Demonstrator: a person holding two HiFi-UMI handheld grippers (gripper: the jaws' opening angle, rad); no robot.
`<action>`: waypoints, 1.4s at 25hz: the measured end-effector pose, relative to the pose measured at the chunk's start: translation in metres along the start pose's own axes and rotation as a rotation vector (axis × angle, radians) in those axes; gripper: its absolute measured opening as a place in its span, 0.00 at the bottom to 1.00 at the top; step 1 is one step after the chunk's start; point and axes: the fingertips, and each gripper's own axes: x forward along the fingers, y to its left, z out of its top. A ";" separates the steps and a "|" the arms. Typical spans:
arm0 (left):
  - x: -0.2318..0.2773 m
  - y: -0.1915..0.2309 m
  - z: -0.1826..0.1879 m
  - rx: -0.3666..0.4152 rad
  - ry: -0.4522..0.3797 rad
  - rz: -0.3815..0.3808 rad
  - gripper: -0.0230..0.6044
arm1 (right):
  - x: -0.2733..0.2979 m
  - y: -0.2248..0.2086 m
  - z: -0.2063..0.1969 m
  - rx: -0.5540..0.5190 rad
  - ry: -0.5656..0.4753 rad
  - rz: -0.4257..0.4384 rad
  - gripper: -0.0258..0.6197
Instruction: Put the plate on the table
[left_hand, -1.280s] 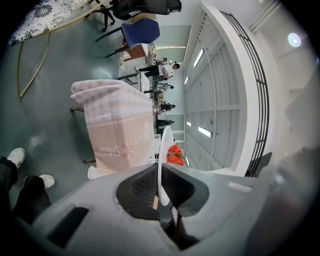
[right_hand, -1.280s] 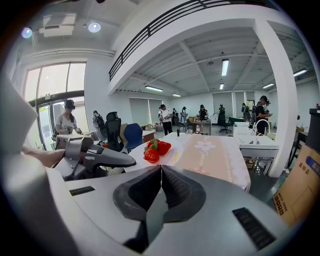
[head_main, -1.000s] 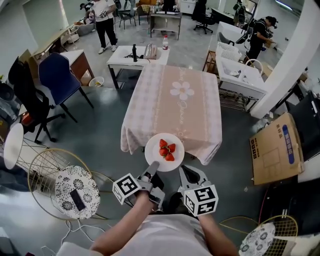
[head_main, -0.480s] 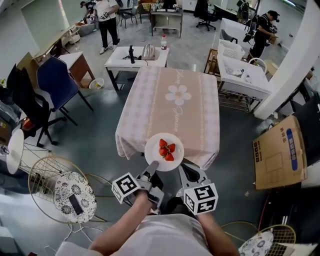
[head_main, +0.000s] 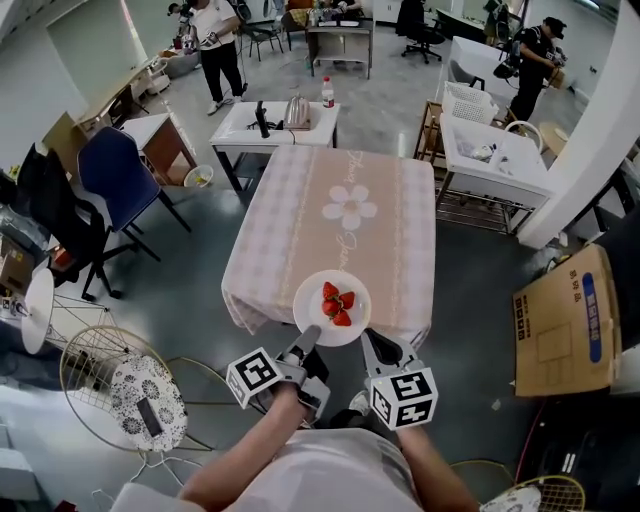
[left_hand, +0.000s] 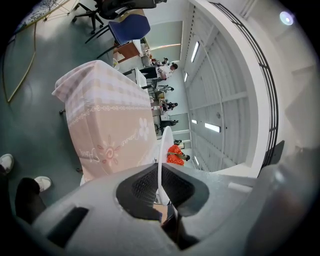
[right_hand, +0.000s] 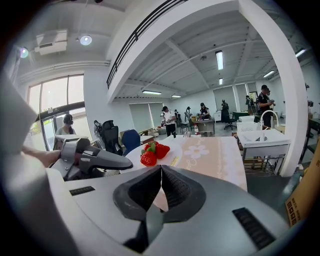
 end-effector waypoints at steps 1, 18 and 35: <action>0.006 -0.001 -0.001 0.004 -0.003 0.003 0.06 | 0.001 -0.006 0.001 0.003 -0.002 0.004 0.05; 0.054 0.002 -0.010 0.015 -0.014 0.059 0.06 | 0.018 -0.065 0.004 0.046 0.001 0.027 0.05; 0.130 0.011 0.076 0.008 0.181 0.029 0.06 | 0.101 -0.073 0.028 0.087 0.034 -0.150 0.05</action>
